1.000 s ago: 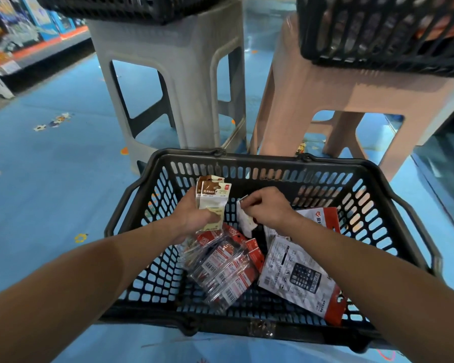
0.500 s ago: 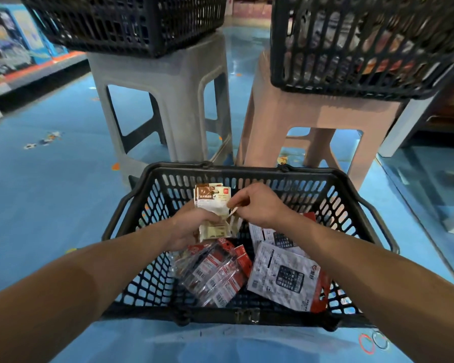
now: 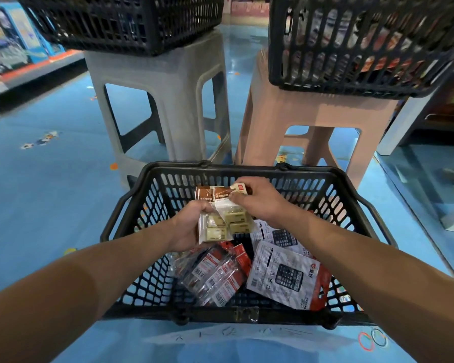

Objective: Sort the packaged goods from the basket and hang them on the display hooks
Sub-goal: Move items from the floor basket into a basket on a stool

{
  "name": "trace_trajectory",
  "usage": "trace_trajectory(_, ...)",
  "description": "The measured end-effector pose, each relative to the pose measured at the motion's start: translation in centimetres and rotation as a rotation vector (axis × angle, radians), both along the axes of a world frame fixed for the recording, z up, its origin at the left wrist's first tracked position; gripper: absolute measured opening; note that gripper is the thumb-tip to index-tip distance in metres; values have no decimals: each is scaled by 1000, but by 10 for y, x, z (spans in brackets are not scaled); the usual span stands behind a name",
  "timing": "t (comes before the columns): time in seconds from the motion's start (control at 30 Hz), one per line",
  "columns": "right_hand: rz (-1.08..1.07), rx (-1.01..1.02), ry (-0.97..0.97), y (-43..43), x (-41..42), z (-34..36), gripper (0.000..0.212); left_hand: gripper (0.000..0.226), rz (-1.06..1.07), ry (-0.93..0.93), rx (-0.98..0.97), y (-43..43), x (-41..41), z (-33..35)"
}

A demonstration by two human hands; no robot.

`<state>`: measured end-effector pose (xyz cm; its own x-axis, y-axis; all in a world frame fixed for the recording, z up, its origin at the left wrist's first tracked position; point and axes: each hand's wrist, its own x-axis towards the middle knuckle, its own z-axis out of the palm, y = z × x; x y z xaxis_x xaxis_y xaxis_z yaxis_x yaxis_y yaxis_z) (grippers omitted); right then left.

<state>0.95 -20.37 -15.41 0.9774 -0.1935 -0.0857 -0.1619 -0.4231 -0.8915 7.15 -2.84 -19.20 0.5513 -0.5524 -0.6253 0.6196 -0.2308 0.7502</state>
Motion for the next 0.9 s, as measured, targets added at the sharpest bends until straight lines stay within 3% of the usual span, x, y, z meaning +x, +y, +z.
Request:
trace_trajectory(0.2, -51, 346, 208, 0, 5, -1, 11, 51, -5, 26, 31, 0, 2, -5)
trace_trajectory(0.47, -83, 497, 246, -8, 10, -3, 28, 47, 19, 29, 56, -2, -1, -4)
trace_trajectory(0.67, -72, 421, 216, 3, 9, -11, 18, 53, -30, 16, 75, -3, -1, -5)
trace_trajectory(0.9, -90, 142, 103, 10, 10, -22, 7, 58, 4, 46, 38, -5, -1, -3)
